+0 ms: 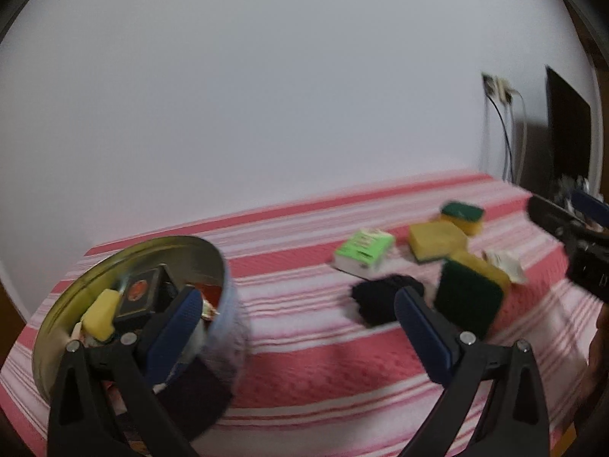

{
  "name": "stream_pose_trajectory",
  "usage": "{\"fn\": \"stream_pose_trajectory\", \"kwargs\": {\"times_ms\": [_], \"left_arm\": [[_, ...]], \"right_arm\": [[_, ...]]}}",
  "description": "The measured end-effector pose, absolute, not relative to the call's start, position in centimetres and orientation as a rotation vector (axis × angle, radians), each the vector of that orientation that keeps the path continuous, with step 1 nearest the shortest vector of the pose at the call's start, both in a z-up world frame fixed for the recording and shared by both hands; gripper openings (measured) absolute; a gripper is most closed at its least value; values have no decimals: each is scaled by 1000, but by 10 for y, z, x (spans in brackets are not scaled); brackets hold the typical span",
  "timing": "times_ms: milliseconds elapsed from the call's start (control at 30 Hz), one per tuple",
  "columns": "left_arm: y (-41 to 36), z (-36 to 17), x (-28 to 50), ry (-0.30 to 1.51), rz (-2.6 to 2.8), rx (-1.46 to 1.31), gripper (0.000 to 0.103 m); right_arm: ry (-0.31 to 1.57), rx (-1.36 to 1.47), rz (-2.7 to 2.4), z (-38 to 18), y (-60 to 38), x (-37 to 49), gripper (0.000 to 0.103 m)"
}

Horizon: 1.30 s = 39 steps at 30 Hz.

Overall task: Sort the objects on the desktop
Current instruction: 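Grasp the black fuzzy cloth with the left gripper while the right grasps a yellow-green sponge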

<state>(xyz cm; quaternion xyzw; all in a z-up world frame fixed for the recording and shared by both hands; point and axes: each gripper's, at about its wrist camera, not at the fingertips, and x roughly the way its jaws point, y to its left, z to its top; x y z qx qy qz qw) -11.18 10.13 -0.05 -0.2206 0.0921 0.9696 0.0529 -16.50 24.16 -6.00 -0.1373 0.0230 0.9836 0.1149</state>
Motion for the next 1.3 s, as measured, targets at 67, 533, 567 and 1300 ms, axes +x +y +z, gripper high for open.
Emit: {"fn": "stream_pose_trajectory", "kwargs": {"times_ms": [67, 533, 567, 1300], "left_arm": [[108, -3, -112, 312, 2923, -698, 102], [100, -29, -110, 165, 2877, -868, 102], [101, -30, -110, 172, 2871, -874, 102], [147, -51, -190, 296, 2558, -1124, 85]], "right_arm": [[42, -482, 2926, -65, 228, -169, 94], [88, -1132, 2950, -108, 214, -234, 33], [83, -1118, 2960, -108, 214, -232, 30], [559, -660, 3044, -85, 269, -170, 30]]}}
